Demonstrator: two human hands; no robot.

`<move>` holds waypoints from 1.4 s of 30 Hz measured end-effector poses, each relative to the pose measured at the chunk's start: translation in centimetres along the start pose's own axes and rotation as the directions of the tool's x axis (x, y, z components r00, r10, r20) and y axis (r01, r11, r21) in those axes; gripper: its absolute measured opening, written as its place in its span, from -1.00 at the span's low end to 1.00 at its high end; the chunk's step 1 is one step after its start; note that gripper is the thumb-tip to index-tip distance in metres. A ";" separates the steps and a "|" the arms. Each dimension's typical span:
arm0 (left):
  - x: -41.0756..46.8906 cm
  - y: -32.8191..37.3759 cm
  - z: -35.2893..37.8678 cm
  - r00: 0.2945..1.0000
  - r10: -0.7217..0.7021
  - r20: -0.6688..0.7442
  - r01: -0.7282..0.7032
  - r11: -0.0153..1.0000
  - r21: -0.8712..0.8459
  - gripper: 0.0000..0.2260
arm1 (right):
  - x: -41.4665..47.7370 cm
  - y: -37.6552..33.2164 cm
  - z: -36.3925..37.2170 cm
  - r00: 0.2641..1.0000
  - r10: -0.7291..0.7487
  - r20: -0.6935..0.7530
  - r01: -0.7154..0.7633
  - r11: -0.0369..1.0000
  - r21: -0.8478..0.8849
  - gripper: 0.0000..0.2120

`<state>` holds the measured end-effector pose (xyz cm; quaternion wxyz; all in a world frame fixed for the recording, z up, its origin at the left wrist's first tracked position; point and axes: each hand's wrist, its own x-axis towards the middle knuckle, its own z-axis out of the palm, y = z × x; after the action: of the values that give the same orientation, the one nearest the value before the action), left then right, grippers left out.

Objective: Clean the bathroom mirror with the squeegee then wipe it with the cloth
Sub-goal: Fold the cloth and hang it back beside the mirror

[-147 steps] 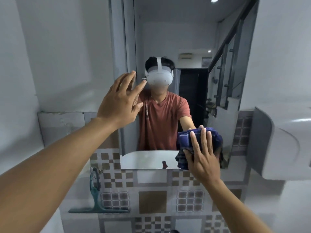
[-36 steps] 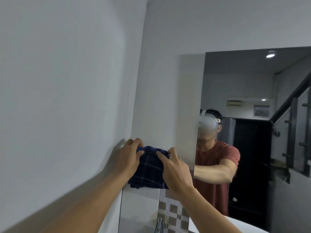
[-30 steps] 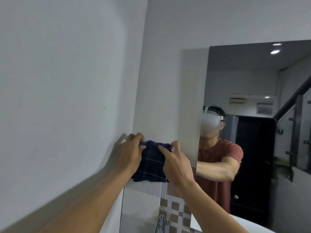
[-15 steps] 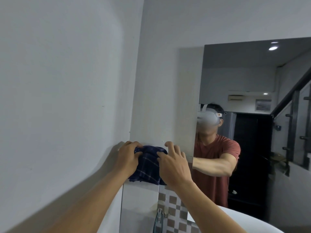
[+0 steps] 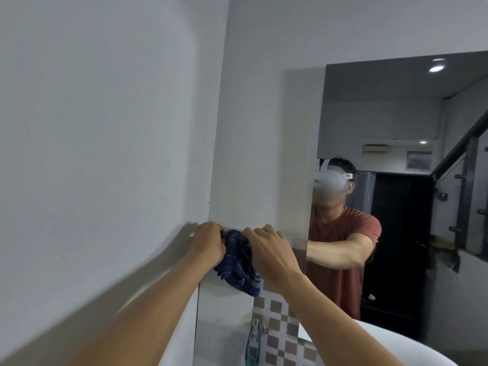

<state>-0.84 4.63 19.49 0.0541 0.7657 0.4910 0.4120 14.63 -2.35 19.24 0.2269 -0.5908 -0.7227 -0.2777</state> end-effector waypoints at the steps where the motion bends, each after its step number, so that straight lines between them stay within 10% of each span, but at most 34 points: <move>1: -0.1 0.0 0.0 0.999 0.033 -0.013 -0.033 0.999 0.041 -0.77 | -0.1 0.1 0.2 1.000 -0.002 -0.020 0.003 1.000 0.005 -0.70; 7: -1.2 -0.6 -1.0 0.970 0.241 0.042 -0.244 0.968 0.064 -0.66 | -0.4 0.2 0.0 0.998 0.035 0.052 -0.047 0.965 0.257 -0.66; 18: -1.6 -0.4 -2.1 0.966 0.188 0.179 -0.201 0.978 0.054 -0.62 | 2.1 0.7 -0.8 0.965 0.037 0.258 -0.086 0.980 0.179 -0.60; 42: -2.3 -1.3 -1.1 0.981 0.193 0.035 -0.191 0.980 -0.055 -0.60 | -1.5 1.4 1.0 0.989 0.043 0.138 -0.081 0.956 0.282 -0.51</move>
<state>-2.97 3.09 18.21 0.0436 0.8159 0.4028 0.4125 16.28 -2.62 17.70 0.2708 -0.5910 -0.7497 -0.1237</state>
